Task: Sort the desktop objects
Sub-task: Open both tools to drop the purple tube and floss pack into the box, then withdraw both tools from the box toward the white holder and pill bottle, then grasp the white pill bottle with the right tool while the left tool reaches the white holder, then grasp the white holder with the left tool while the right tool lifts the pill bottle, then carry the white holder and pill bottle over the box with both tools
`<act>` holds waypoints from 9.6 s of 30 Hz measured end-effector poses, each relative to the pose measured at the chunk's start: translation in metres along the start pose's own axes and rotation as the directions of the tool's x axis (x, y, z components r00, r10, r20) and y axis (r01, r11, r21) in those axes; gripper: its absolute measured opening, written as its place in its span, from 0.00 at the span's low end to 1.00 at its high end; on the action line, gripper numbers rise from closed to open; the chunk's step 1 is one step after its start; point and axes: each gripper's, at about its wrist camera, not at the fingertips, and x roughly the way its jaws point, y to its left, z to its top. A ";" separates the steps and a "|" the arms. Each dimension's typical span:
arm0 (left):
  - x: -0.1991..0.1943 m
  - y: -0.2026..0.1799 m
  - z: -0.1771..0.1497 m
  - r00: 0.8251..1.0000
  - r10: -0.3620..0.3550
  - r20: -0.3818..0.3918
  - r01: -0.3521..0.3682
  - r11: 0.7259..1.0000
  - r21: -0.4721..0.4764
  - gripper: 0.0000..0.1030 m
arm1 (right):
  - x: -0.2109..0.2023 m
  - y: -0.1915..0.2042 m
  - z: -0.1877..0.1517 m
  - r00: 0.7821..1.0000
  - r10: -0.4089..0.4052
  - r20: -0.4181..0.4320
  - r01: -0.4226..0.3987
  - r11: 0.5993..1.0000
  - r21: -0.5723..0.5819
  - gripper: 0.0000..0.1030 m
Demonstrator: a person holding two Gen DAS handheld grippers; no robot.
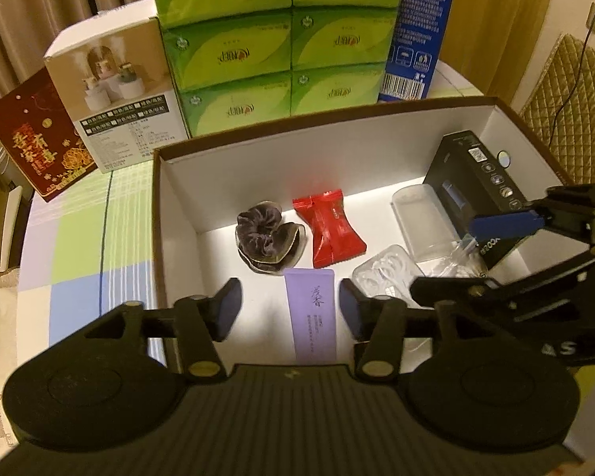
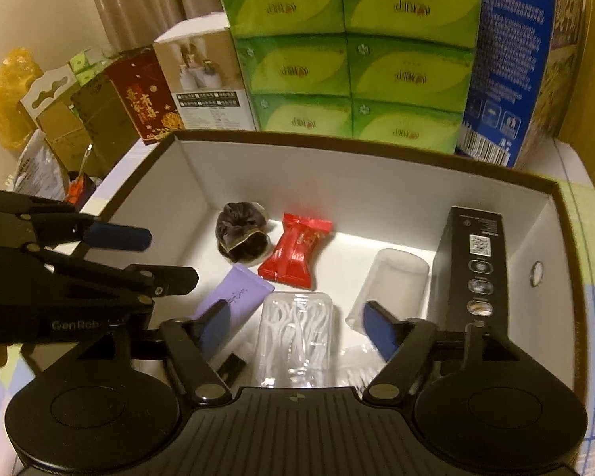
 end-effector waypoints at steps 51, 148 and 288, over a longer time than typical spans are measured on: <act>-0.150 -0.043 -0.106 0.997 0.006 0.072 -0.002 0.998 -0.057 0.92 | -0.140 0.043 -0.101 0.996 -0.042 0.076 0.033 0.994 0.108 0.98; -0.079 0.011 -0.168 0.990 0.092 -0.109 -0.104 0.988 -0.115 0.96 | -0.033 0.082 -0.162 0.998 -0.011 -0.061 0.015 0.998 0.064 0.56; -0.150 -0.073 -0.114 0.988 -0.050 0.143 0.051 0.999 0.000 0.83 | -0.147 0.016 -0.124 0.994 0.023 0.103 -0.033 0.994 0.103 0.24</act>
